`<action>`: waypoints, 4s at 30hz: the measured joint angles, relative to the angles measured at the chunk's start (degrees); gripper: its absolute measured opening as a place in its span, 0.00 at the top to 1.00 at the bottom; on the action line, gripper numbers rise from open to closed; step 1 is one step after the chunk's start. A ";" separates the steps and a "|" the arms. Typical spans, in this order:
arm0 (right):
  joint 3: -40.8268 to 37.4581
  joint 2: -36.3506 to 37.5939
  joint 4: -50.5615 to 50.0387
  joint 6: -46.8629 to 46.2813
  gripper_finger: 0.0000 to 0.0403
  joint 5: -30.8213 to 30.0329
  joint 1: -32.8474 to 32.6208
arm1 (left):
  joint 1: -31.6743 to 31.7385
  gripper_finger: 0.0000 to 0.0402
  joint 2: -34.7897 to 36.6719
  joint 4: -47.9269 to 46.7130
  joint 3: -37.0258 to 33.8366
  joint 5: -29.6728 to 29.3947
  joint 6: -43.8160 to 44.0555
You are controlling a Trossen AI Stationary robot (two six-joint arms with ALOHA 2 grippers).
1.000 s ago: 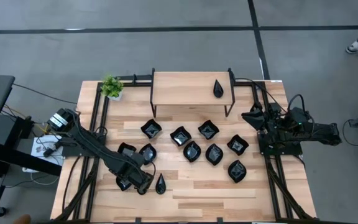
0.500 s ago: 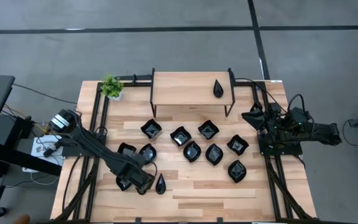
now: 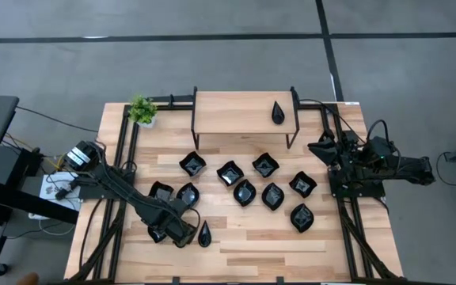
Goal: Pick & Place Mini shaped plates
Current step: Stack the black plate on top of the black plate on the shelf
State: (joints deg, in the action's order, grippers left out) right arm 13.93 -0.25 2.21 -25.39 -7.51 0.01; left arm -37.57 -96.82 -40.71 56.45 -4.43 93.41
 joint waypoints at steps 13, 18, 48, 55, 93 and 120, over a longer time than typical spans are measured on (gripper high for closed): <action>0.00 0.00 -0.01 0.04 0.83 0.00 0.02 | 0.01 0.75 0.00 -0.15 0.00 -1.45 0.02; 0.00 0.00 -0.01 0.02 0.83 0.01 0.02 | -0.01 0.75 0.00 0.13 0.01 -1.97 0.04; 0.00 0.00 -0.01 0.02 0.83 0.01 0.02 | -0.05 0.75 0.00 0.60 0.02 0.20 0.33; 0.00 0.00 -0.01 0.02 0.83 0.02 0.00 | -0.05 0.83 0.00 0.68 0.02 0.20 0.50; 0.00 0.00 -0.01 -0.15 0.83 0.02 0.01 | 0.08 0.99 -0.02 -0.32 0.02 -2.61 2.95; 0.00 0.00 0.42 -0.13 0.83 0.02 0.01 | 1.11 0.95 0.72 -0.20 0.07 -3.30 2.86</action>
State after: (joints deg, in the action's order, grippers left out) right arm 13.93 -0.25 2.63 -25.52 -7.49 0.02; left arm -36.47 -96.10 -40.90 56.51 -7.73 96.27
